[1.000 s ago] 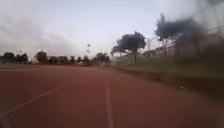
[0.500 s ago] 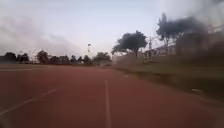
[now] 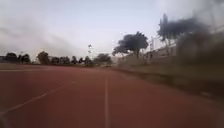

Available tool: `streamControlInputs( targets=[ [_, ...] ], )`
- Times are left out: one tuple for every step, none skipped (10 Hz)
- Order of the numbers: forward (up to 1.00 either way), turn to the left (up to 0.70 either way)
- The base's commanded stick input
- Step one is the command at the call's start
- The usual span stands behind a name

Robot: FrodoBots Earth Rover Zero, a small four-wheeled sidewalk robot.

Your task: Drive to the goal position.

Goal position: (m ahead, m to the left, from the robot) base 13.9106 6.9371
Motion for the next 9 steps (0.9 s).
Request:
streamControlInputs(
  targets=[
    [0.7,0.0],
    [0.7,0.0],
    [0.7,0.0],
    [0.7,0.0],
    [0.7,0.0],
    [0.7,0.0],
    [0.7,0.0],
    [0.7,0.0],
    [0.7,0.0]
  ],
)
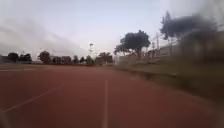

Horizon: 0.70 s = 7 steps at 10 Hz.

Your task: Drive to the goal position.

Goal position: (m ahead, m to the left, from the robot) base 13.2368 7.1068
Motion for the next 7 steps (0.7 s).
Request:
streamControlInputs(
  targets=[
    [0.7,0.0],
    [0.7,0.0],
    [0.7,0.0],
    [0.7,0.0],
    [0.7,0.0],
    [0.7,0.0],
    [0.7,0.0]
  ],
)
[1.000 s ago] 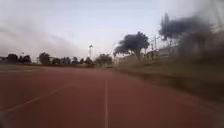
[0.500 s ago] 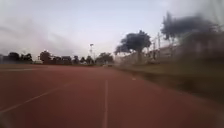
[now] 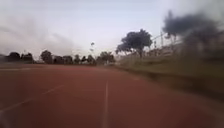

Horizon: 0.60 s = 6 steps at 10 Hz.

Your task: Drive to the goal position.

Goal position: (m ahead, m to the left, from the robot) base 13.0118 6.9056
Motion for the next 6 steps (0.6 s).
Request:
streamControlInputs(
  targets=[
    [0.7,0.0],
    [0.7,0.0],
    [0.7,0.0],
    [0.7,0.0],
    [0.7,0.0],
    [0.7,0.0]
  ],
)
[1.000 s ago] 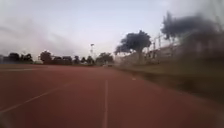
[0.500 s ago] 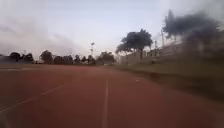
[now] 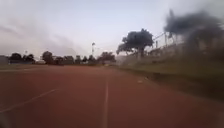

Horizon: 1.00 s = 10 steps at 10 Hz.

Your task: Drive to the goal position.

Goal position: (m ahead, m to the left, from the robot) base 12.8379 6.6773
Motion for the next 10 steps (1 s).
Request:
streamControlInputs(
  targets=[
    [0.7,0.0],
    [0.7,0.0],
    [0.7,0.0],
    [0.7,0.0],
    [0.7,0.0],
    [0.7,0.0],
    [0.7,0.0],
    [0.7,0.0],
    [0.7,0.0],
    [0.7,0.0]
  ],
)
